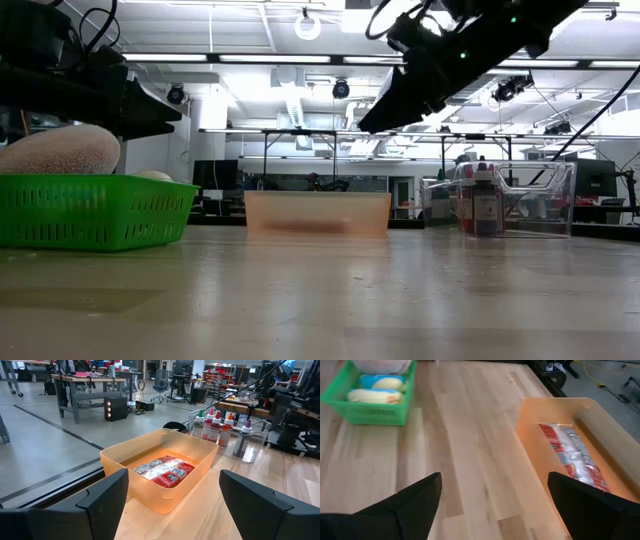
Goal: Pick & Place Food Item
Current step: Return to Home Position
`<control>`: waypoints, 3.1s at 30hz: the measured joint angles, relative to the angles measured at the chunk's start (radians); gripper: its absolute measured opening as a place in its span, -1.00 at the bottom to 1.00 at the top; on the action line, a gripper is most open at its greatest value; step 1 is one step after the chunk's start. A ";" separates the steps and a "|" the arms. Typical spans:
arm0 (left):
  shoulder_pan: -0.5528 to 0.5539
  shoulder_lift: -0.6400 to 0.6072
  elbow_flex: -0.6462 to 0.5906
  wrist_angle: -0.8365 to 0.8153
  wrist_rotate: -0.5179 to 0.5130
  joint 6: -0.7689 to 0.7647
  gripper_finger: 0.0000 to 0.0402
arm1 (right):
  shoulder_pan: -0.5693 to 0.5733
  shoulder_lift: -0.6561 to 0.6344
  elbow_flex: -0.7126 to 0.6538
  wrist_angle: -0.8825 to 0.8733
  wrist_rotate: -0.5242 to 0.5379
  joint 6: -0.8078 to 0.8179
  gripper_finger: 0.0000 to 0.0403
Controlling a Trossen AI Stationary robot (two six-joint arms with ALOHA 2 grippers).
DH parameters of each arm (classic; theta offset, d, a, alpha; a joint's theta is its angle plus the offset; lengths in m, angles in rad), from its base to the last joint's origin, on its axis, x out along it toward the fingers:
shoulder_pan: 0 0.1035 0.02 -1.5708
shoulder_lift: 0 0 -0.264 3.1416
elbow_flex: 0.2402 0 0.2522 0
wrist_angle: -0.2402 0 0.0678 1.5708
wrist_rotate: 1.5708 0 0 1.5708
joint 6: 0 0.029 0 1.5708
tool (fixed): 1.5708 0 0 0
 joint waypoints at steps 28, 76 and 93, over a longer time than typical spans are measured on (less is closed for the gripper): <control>-0.001 0.004 0.000 0.015 -0.001 0.000 0.52 | -0.200 -0.460 -0.476 0.207 0.020 -0.005 0.75; -0.001 0.004 0.000 0.023 -0.003 0.000 0.52 | -0.201 -1.189 -0.743 -0.078 -0.115 0.024 0.75; -0.001 0.004 0.000 0.023 -0.003 0.000 0.52 | -0.201 -1.199 -0.744 -0.120 -0.357 0.058 0.75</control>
